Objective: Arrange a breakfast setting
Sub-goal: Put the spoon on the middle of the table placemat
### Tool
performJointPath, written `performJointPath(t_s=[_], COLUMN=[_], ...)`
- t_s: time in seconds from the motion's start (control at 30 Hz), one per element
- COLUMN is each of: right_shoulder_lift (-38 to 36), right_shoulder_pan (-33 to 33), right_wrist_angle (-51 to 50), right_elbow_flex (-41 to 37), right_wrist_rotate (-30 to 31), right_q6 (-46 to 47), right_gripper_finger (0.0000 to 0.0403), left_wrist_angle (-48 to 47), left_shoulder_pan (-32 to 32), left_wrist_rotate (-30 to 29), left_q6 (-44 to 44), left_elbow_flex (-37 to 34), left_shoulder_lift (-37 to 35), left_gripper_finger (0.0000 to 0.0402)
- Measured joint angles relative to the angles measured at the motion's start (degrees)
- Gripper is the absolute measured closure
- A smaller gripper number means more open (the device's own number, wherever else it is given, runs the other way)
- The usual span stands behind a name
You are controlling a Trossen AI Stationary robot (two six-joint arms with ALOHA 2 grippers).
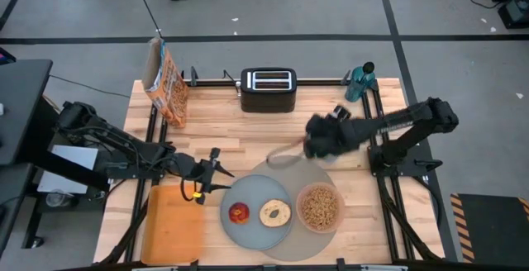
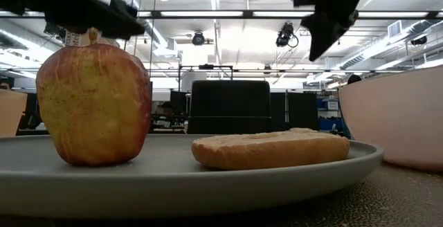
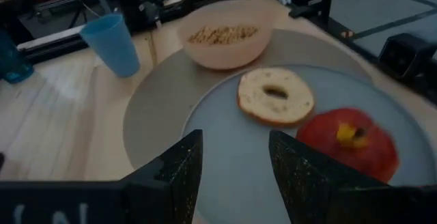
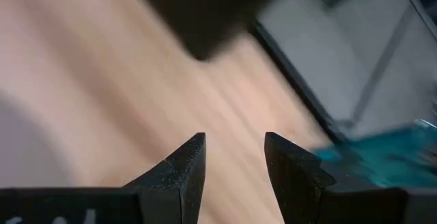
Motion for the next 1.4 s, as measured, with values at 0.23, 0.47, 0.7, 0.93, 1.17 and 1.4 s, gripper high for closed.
performJointPath(t_s=[0.23,0.47,0.7,0.93,1.17,1.4], right_shoulder_lift=[-2.84,-2.83,-2.81,0.4,9.64,17.42], right_shoulder_pan=[-23.0,-41.86,-54.37,-62.82,-67.05,-70.4], right_wrist_angle=[0.67,0.62,-1.03,-7.46,-9.31,-17.48], right_elbow_flex=[0.33,6.99,15.6,22.4,29.22,37.3], right_wrist_rotate=[-5.43,-13.5,-20.24,-20.19,-18.15,-18.57], right_q6=[-11.2,-25.15,-33.74,-36.72,-38.74,-41.8], right_gripper_finger=[0.0248,0.025,0.0249,0.0236,0.0221,0.0222], left_wrist_angle=[9.57,11.16,11.04,11.08,11.05,8.88], left_shoulder_pan=[2.29,3.41,3.34,3.41,3.41,3.41], left_wrist_rotate=[0.0,1.28,3.27,3.27,3.23,3.23], left_q6=[0.9,0.15,-1.05,-1.27,-1.54,-2.53], left_elbow_flex=[-7.55,-9.97,-9.96,-9.96,-9.96,-9.96], left_shoulder_lift=[0.0,-0.24,-0.24,-0.24,-0.17,-0.17], left_gripper_finger=[0.0224,0.0224,0.0224,0.0224,0.0224,0.0224])
